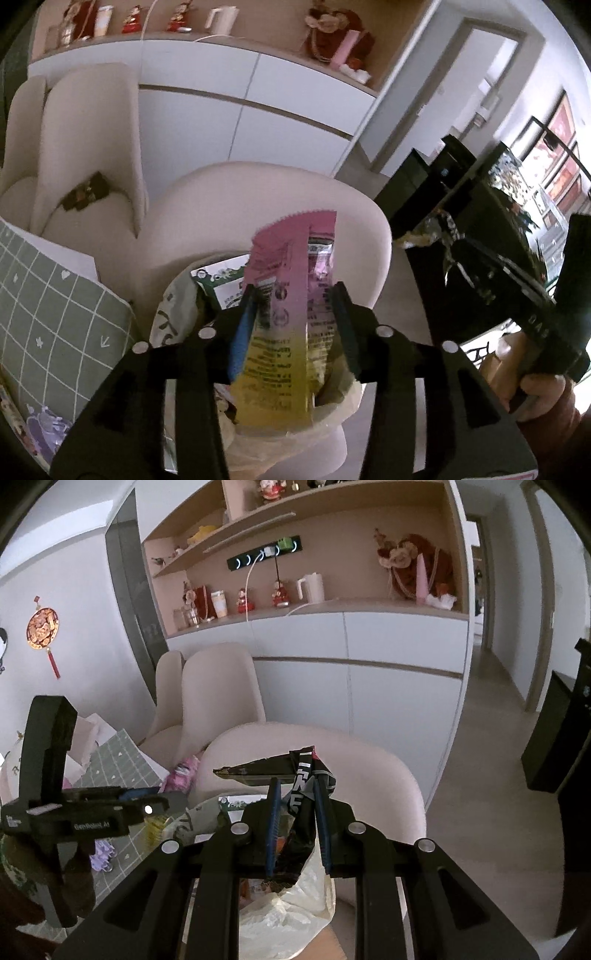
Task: Collect trash
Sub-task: 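Carry both wrappers over the trash bag and open both tools, then move both tools back over the table toward the snack wrappers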
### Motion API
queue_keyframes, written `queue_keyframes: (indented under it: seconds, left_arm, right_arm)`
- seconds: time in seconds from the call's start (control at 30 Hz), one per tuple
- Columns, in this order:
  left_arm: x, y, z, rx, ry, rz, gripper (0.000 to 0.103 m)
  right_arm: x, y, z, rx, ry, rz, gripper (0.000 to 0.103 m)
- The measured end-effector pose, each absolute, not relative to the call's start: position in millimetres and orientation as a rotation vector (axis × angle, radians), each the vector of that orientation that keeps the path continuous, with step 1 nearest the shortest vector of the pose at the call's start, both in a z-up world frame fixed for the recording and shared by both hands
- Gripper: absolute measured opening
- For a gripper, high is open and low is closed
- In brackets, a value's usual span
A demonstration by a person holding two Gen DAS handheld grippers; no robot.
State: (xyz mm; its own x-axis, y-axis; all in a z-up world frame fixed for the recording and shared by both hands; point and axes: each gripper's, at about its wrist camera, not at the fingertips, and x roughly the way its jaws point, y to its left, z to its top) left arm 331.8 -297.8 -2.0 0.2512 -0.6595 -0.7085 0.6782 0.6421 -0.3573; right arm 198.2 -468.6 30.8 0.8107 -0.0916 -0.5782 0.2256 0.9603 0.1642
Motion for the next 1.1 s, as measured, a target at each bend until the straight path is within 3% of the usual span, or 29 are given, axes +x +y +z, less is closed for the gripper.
queue_keyframes:
  seconds: [0.17, 0.7, 0.83, 0.97, 1.1]
  left_arm:
    - [334.2, -284.7, -3.0, -0.006, 0.953, -0.888, 0.056]
    - [324.5, -162.6, -8.9, -0.048, 0.952, -0.646, 0.059]
    - [320.9, -122.1, -13.9, -0.063, 0.951, -0.588, 0.061]
    - [318.5, -86.2, -24.9, -0.079, 0.970, -0.545, 0.061]
    - [316.2, -49.3, -38.3, -0.107, 0.990, -0.508, 0.061]
  right_arm:
    - [211.5, -460.6, 17.5, 0.237, 0.636, -0.136, 0.019]
    - [263.0, -415.9, -15.2, 0.268, 0.734, -0.039, 0.020]
    - [265.9, -406.9, -27.1, 0.280, 0.769, -0.056, 0.026]
    - [263.8, -394.5, -33.0, 0.266, 0.785, -0.091, 0.044]
    - [257.9, -384.9, -32.5, 0.254, 0.782, -0.128, 0.048]
